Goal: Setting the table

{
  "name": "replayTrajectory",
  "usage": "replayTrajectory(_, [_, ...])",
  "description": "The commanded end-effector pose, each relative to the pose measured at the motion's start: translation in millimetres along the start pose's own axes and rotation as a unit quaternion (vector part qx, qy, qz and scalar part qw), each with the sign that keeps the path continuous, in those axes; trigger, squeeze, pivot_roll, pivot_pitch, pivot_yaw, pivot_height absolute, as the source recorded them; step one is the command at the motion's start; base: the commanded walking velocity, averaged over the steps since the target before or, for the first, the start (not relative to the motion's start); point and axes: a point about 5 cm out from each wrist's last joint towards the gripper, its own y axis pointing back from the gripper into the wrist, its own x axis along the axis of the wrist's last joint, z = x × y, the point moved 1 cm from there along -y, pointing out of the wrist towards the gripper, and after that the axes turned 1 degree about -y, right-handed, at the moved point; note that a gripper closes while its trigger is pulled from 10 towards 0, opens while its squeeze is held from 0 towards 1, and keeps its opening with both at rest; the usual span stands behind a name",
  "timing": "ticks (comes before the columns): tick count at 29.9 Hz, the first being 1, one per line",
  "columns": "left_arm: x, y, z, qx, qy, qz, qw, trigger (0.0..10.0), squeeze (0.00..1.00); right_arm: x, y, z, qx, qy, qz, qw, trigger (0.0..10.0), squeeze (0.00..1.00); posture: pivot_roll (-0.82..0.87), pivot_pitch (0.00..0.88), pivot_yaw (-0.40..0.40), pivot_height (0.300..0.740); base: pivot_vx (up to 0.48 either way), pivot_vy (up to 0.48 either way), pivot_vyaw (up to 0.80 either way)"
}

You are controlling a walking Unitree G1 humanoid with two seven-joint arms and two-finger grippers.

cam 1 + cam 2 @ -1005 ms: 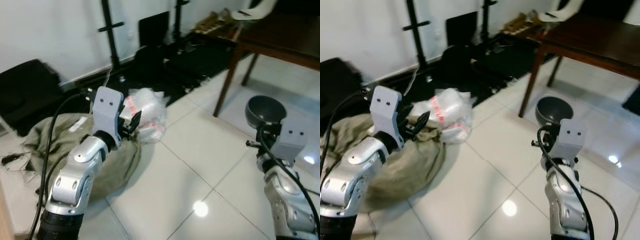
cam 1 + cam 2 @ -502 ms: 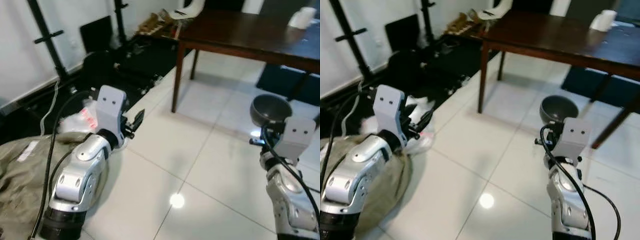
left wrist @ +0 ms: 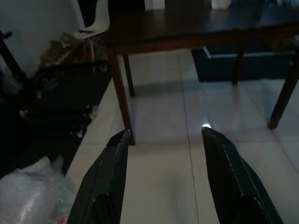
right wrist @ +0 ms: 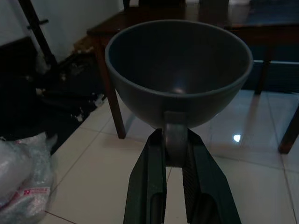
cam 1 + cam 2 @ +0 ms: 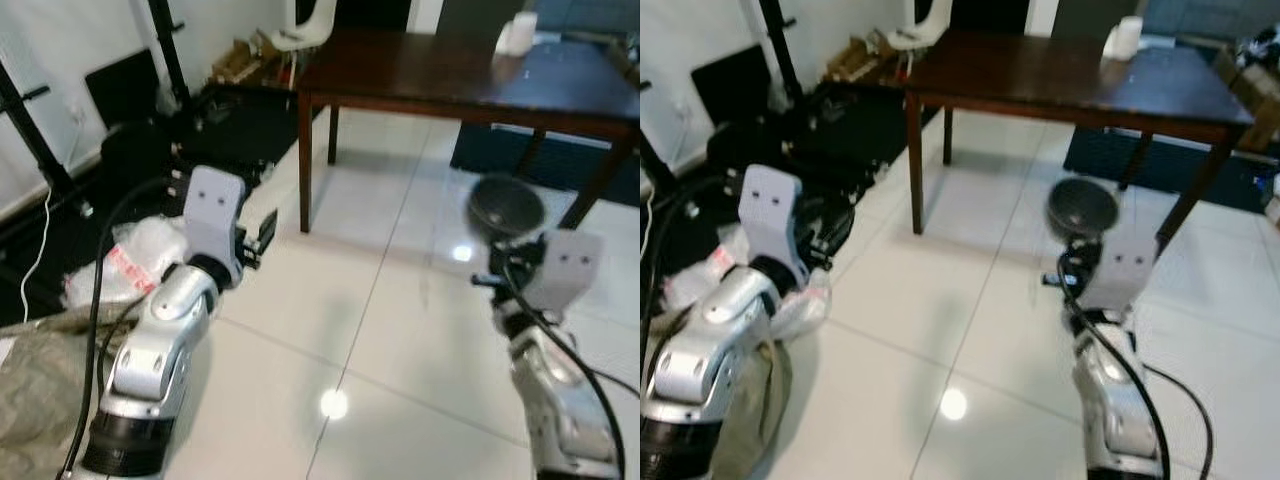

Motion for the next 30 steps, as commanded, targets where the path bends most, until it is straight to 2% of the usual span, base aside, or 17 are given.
replayTrajectory(1, [-3,2.9,-4.7,0.009,-0.005,-0.006,1.000,10.0,0.00,5,-1.1,-4.0,0.009,-0.003,0.010,1.000,10.0,0.00,-0.07,0.043,0.107,0.740,0.480,0.000,-0.67])
replayTrajectory(19, [-5,0.4,-1.8,0.005,-0.004,-0.002,1.000,10.0,0.00,5,-1.3,4.0,-0.004,-0.002,0.008,1.000,10.0,0.00,-0.07,0.048,0.110,0.740,0.480,0.000,-0.77])
replayTrajectory(26, [-5,0.1,-2.8,0.007,-0.004,-0.002,1.000,10.0,0.00,8,-3.6,-0.6,0.010,-0.007,0.015,1.000,10.0,0.00,-0.07,0.047,0.112,0.740,0.480,0.000,0.00])
replayTrajectory(30, [-5,-0.6,-5.7,0.018,-0.009,-0.003,1.000,10.0,0.00,12,-4.4,-15.0,0.058,-0.033,0.020,0.998,10.0,0.00,-0.07,0.047,0.115,0.740,0.480,0.000,0.00])
